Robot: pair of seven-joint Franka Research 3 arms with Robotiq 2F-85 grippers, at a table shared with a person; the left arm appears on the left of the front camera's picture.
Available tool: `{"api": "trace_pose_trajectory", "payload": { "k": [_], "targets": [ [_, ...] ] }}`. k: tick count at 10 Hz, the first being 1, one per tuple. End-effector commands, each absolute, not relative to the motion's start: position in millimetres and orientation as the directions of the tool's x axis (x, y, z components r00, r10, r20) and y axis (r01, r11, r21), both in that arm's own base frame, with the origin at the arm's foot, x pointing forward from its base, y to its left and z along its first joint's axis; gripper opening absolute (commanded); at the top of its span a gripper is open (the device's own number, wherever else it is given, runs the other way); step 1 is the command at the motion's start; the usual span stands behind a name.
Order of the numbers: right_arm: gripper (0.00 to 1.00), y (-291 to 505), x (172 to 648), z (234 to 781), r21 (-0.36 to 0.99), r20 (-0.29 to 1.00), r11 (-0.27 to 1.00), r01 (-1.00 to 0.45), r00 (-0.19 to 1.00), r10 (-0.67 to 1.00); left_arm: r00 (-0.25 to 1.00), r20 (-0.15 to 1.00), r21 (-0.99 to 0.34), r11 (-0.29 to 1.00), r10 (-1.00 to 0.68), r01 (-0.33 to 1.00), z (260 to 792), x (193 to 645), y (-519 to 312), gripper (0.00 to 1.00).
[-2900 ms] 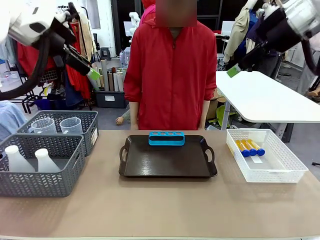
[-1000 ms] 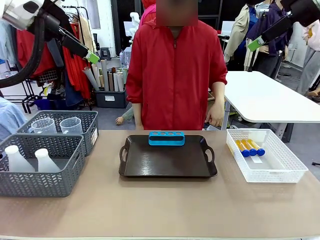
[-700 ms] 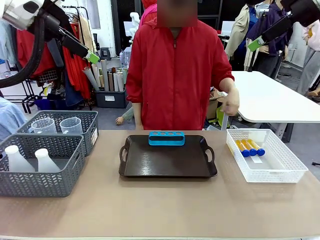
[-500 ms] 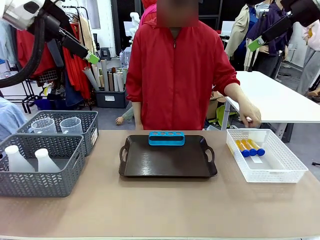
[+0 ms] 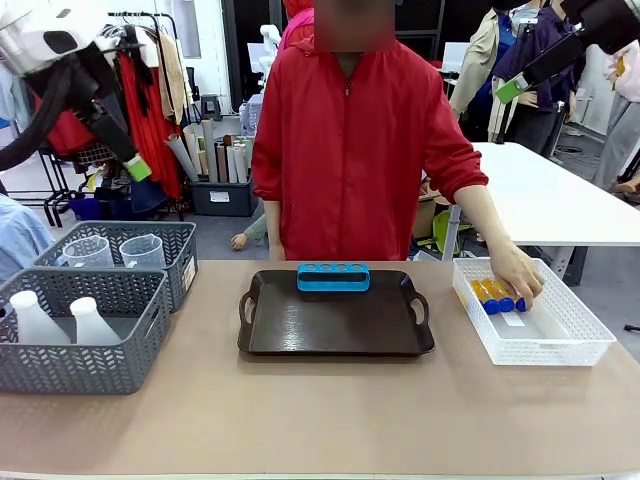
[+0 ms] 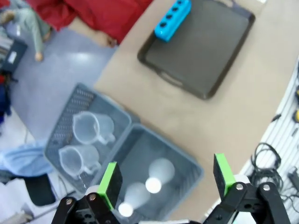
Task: Prepare the laboratory tools.
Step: Pick up one Small flask and place it on the Handle tray.
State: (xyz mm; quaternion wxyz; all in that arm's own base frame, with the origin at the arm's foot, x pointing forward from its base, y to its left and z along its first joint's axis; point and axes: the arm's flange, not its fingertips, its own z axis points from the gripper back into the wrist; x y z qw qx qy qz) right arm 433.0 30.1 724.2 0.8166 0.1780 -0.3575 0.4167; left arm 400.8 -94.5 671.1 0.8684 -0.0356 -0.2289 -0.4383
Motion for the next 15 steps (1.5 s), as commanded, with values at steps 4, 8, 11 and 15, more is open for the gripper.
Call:
{"api": "trace_pose_trajectory", "payload": {
  "k": [4, 8, 11, 15],
  "targets": [
    [1.00, 29.8, 433.2, 724.5, -0.006, 0.736, 0.582, -0.813, 0.390, 0.553, 0.734, 0.296, 0.141, 0.788, -0.612, 0.600, 628.3, 385.4, -63.5, 1.00],
    [1.00, 29.8, 433.2, 724.5, -0.006, 0.736, 0.582, -0.813, 0.390, 0.553, 0.744, 0.289, 0.099, 0.792, -0.603, 0.603, 617.3, 391.6, -55.9, 1.00],
    [1.00, 29.8, 433.2, 724.5, -0.006, 0.736, 0.582, -0.813, 0.390, 0.553, 0.744, 0.289, 0.099, 0.792, -0.603, 0.603, 617.3, 391.6, -55.9, 1.00],
    [1.00, 29.8, 433.2, 724.5, -0.006, 0.736, 0.582, -0.813, 0.390, 0.553, 0.846, 0.228, 0.127, 0.876, -0.482, 0.465, 595.0, 399.6, -51.2, 1.00]
  ]
}}
